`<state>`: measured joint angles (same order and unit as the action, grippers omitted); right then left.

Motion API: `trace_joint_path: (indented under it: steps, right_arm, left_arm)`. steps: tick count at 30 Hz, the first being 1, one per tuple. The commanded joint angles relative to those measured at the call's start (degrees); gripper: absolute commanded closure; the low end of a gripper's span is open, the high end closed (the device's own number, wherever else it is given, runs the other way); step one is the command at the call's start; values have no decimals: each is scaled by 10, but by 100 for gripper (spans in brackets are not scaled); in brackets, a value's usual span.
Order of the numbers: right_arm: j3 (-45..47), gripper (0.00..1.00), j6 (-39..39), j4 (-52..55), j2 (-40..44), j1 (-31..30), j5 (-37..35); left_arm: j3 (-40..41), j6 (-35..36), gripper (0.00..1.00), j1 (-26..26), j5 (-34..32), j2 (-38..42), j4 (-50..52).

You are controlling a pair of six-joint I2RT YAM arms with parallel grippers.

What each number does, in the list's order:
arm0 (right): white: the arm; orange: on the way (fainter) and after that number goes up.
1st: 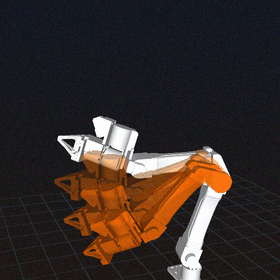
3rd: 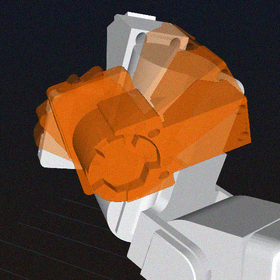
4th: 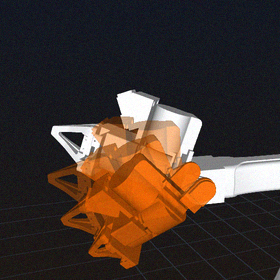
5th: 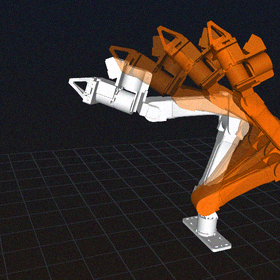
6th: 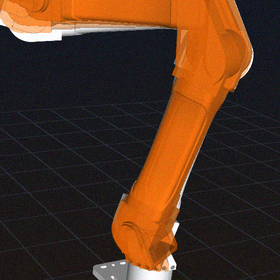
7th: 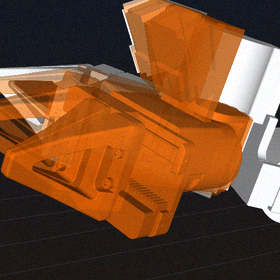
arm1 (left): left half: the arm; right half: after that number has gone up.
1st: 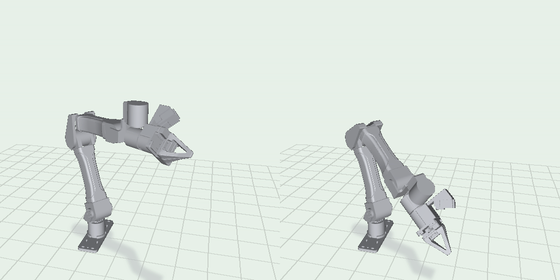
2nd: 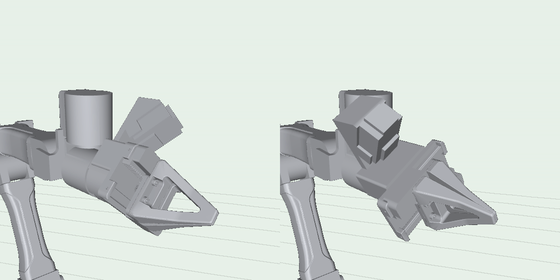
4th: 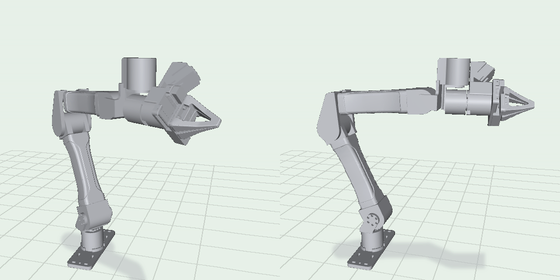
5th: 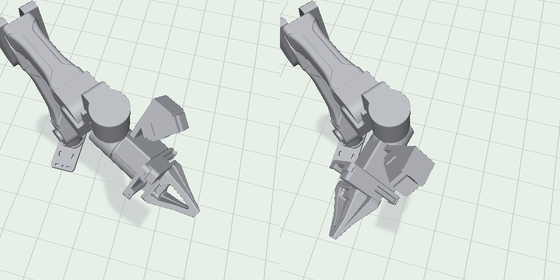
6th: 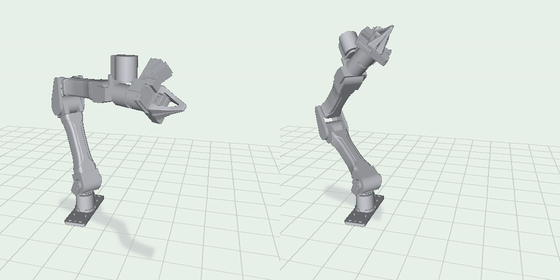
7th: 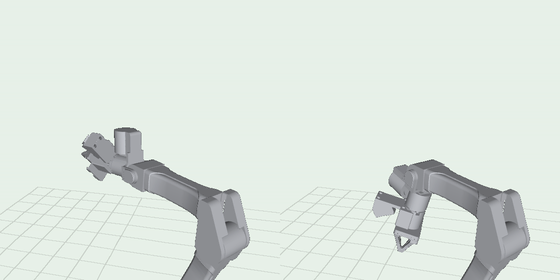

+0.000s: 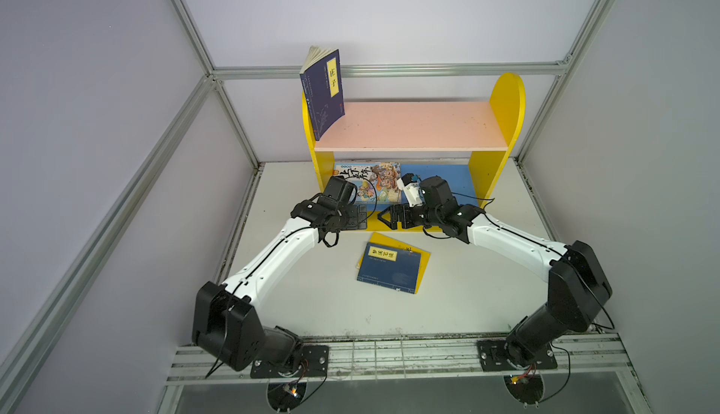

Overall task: Stacking books/files
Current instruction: Touch the book on the bookshelf.

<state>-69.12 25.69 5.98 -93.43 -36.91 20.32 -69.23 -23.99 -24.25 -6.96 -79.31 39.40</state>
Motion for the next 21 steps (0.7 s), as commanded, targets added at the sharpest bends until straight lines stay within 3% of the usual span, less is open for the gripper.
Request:
trace_joint_path:
  steps: [1,9,21]
  right_arm:
    - [-26,3,-17,23,-21,-5,4]
    - [-98,3,-33,49,-83,-15,7]
    - [-165,3,-58,86,-134,-17,-16]
  left_arm:
    - [25,-10,1,1,-33,39,14]
    - [76,-24,0,8,-54,118,42]
    - [99,-33,0,16,-44,149,45]
